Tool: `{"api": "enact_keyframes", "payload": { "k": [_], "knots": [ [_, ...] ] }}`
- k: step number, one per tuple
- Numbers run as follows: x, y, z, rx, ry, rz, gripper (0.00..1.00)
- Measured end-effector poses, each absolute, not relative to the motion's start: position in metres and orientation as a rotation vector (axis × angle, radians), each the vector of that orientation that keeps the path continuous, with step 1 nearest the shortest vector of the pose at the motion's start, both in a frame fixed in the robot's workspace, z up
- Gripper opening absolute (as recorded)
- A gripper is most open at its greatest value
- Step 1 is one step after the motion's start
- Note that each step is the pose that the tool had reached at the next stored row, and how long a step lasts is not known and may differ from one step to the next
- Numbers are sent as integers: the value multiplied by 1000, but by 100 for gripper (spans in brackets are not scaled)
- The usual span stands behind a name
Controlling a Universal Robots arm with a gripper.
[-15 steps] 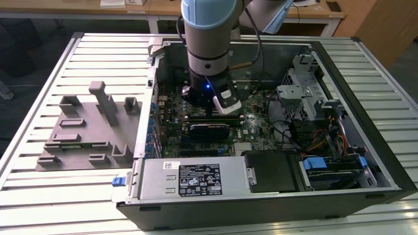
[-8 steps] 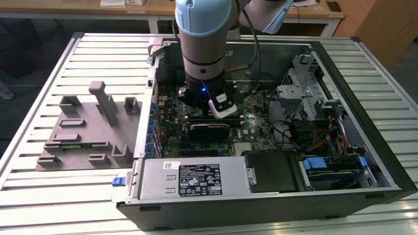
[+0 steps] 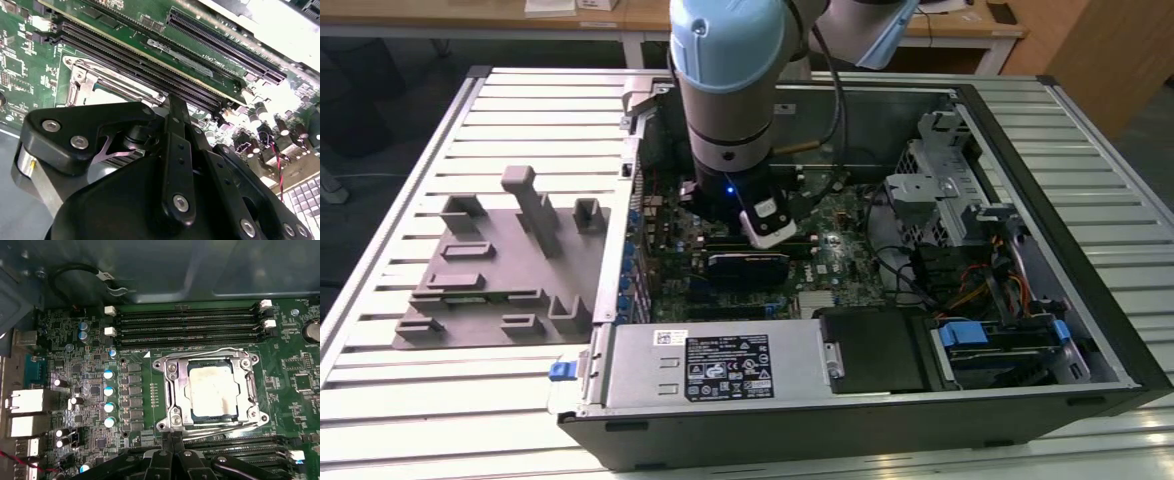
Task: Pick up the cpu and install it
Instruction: 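Install the second cpu locking lever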
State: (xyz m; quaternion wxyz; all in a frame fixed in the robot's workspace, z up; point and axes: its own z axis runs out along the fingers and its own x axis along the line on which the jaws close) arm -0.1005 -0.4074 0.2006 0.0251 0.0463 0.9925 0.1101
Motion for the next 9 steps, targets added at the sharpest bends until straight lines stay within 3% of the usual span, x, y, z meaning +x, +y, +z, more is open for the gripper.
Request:
{"api": "enact_keyframes", "payload": {
  "k": [9],
  "knots": [
    [-103, -407, 195, 144, 3066, 381, 11]
  ]
}}
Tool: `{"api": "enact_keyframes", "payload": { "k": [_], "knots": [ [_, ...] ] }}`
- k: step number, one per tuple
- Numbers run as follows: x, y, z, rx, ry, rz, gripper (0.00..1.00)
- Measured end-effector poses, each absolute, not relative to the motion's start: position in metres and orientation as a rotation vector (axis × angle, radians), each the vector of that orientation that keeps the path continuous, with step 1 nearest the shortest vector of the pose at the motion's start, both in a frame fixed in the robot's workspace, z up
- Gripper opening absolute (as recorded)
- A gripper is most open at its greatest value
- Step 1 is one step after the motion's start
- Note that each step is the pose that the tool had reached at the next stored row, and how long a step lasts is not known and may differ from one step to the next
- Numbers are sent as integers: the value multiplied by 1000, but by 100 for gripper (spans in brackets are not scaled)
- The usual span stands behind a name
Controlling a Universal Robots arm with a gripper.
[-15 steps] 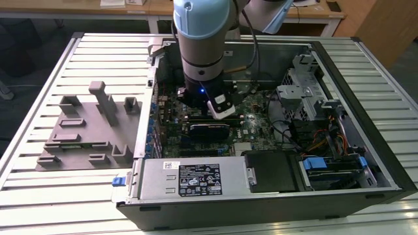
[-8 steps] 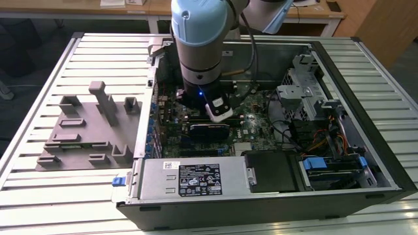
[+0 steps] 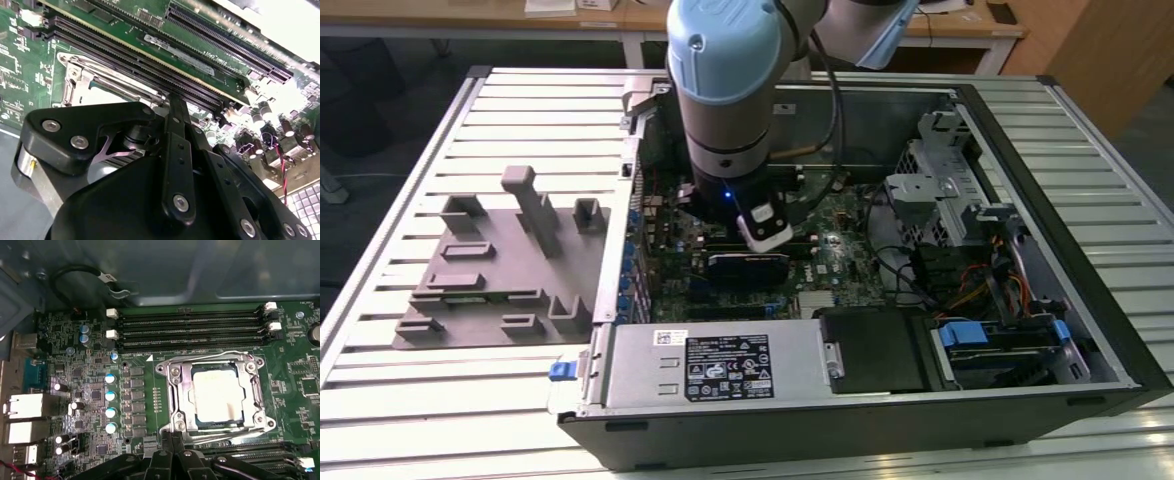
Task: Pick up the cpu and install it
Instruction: 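Install the second cpu locking lever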
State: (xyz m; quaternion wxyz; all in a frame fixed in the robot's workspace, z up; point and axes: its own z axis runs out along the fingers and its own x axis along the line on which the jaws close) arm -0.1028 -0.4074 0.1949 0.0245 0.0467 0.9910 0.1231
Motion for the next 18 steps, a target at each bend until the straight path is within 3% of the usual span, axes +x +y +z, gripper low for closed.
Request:
{"api": "enact_keyframes", "payload": {
  "k": [18],
  "knots": [
    [-103, -407, 195, 145, 3063, 409, 11]
  ]
}}
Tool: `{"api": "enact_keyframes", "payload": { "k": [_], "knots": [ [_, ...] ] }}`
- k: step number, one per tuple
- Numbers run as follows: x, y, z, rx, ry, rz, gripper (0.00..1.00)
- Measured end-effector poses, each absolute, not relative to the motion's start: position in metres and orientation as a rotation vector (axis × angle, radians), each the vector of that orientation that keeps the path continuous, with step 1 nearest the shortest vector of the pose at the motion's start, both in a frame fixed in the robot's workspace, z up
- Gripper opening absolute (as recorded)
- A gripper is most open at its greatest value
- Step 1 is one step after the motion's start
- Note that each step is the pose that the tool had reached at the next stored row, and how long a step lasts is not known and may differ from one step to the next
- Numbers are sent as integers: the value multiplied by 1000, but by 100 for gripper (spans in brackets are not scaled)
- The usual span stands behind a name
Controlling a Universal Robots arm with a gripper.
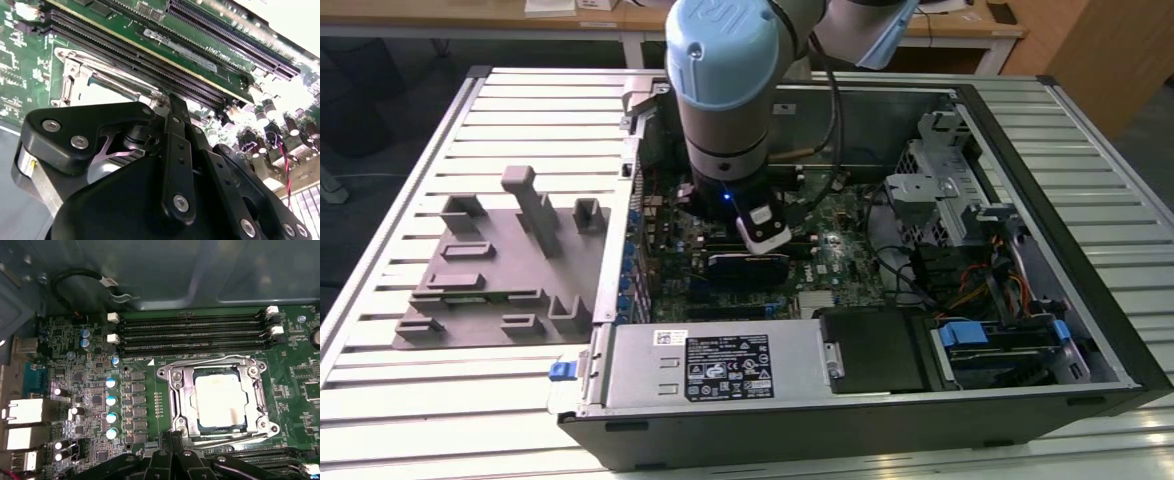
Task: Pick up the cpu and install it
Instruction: 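Install the second cpu locking lever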
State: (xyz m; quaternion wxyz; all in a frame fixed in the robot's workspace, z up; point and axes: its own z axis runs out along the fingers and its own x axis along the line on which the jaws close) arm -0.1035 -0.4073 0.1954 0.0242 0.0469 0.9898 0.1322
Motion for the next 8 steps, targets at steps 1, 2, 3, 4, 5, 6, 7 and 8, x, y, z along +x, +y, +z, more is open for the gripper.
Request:
{"api": "enact_keyframes", "payload": {
  "k": [1, 2, 3, 4, 5, 6, 7, 8],
  "knots": [
    [-103, -407, 198, 145, 3063, 408, 11],
    [-103, -407, 201, 145, 3063, 407, 11],
    [-103, -407, 204, 145, 3063, 405, 11],
    [-103, -407, 207, 145, 3063, 403, 11],
    [-103, -407, 211, 145, 3064, 400, 11],
    [-103, -407, 214, 145, 3064, 397, 11],
    [-104, -407, 217, 145, 3064, 394, 11],
    [-103, -407, 220, 145, 3065, 390, 11]
  ]
}}
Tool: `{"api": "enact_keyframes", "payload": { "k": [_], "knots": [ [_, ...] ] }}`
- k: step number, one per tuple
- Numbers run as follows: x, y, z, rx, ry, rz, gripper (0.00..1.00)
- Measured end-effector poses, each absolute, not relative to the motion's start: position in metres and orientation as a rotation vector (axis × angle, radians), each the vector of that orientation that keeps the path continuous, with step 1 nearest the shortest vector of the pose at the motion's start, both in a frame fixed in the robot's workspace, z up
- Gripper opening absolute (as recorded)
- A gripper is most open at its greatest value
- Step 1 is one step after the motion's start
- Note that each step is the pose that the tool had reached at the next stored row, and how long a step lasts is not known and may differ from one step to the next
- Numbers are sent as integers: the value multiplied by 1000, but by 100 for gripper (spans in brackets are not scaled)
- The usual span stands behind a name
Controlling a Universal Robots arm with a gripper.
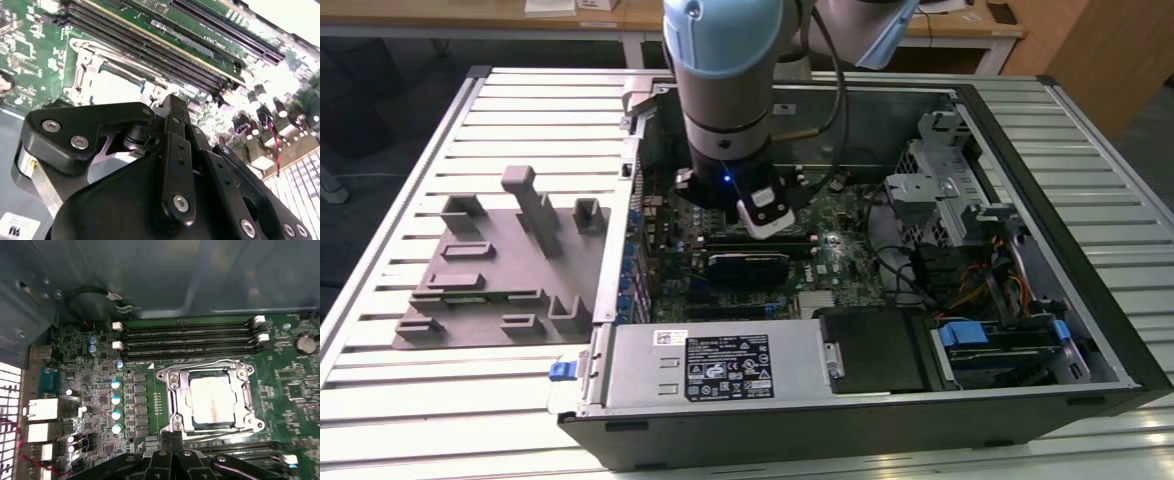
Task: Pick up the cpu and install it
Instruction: 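Install the second cpu locking lever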
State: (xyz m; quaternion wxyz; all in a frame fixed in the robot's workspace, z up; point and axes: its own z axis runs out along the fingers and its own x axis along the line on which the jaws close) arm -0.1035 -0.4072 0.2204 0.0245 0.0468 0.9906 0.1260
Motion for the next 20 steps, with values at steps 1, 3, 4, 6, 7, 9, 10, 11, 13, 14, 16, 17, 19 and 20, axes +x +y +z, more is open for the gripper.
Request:
{"api": "enact_keyframes", "payload": {
  "k": [1, 3, 4, 6, 7, 9, 10, 11, 13, 14, 16, 17, 19, 20],
  "knots": [
    [-103, -407, 223, 145, 3065, 386, 11],
    [-103, -407, 228, 144, 3066, 371, 11],
    [-103, -407, 228, 144, 3067, 357, 11],
    [-103, -407, 228, 146, 3069, 334, 11],
    [-102, -406, 228, 147, 3070, 326, 11],
    [-98, -404, 228, 148, 3070, 320, 11],
    [-96, -403, 228, 149, 3070, 318, 11],
    [-93, -402, 228, 149, 3070, 317, 11],
    [-89, -400, 227, 149, 3070, 314, 11],
    [-87, -398, 227, 149, 3071, 311, 11],
    [-82, -396, 227, 149, 3071, 306, 11],
    [-80, -394, 227, 149, 3071, 303, 11],
    [-77, -389, 226, 148, 3072, 295, 11],
    [-75, -388, 226, 148, 3072, 289, 11]
  ]
}}
